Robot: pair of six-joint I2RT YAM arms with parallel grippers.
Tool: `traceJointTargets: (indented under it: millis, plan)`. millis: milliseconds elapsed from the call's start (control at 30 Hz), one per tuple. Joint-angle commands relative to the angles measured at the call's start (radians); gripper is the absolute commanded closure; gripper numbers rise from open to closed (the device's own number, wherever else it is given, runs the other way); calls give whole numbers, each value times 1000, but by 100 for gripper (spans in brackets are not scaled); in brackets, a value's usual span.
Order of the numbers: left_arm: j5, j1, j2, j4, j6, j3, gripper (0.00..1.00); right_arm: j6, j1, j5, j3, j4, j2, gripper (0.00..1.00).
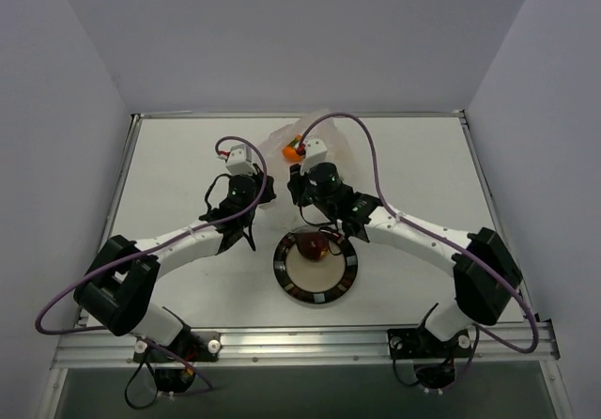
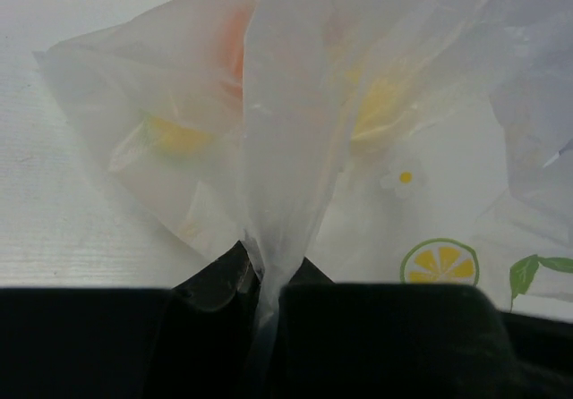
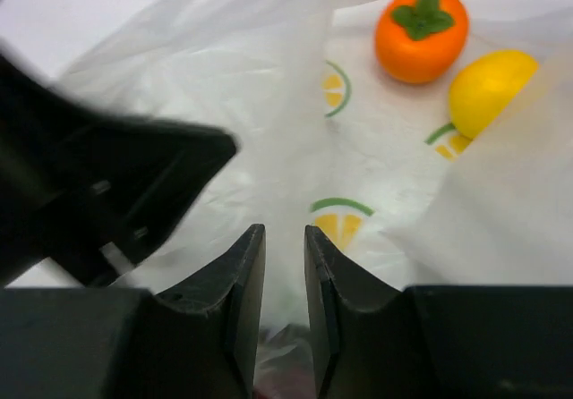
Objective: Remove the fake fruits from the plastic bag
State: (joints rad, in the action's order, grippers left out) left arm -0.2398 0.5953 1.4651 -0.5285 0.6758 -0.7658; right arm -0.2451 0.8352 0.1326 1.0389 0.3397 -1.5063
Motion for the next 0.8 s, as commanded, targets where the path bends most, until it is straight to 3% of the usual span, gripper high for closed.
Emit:
traceJointTargets:
  millis: [0, 67, 167, 367, 467, 500, 533, 633, 767]
  plan:
    - [16, -5, -29, -41, -31, -3, 98, 82, -105, 78, 110, -16, -61, 79]
    - [30, -6, -34, -44, -32, 3, 98, 92, -151, 67, 141, -18, -127, 79]
    - [51, -3, -31, -60, -22, 16, 98, 63, -196, 166, 196, -18, -215, 78]
    - [94, 4, 9, -96, 1, 16, 97, 0, -212, 229, 303, 15, -399, 62]
    - [115, 4, 35, -110, 4, 10, 98, 47, -219, 236, 360, 18, -468, 42]
    - [129, 4, 40, -116, -2, 7, 98, 53, -222, 233, 371, 18, -479, 25]
    - [134, 6, 47, -117, -4, 5, 98, 67, -225, 236, 378, 19, -494, 19]
    - [135, 5, 57, -126, -4, 0, 98, 41, -237, 281, 392, 12, -511, 6]
    - [140, 6, 75, -134, 1, -6, 98, -9, -246, 312, 395, 16, -543, 0]
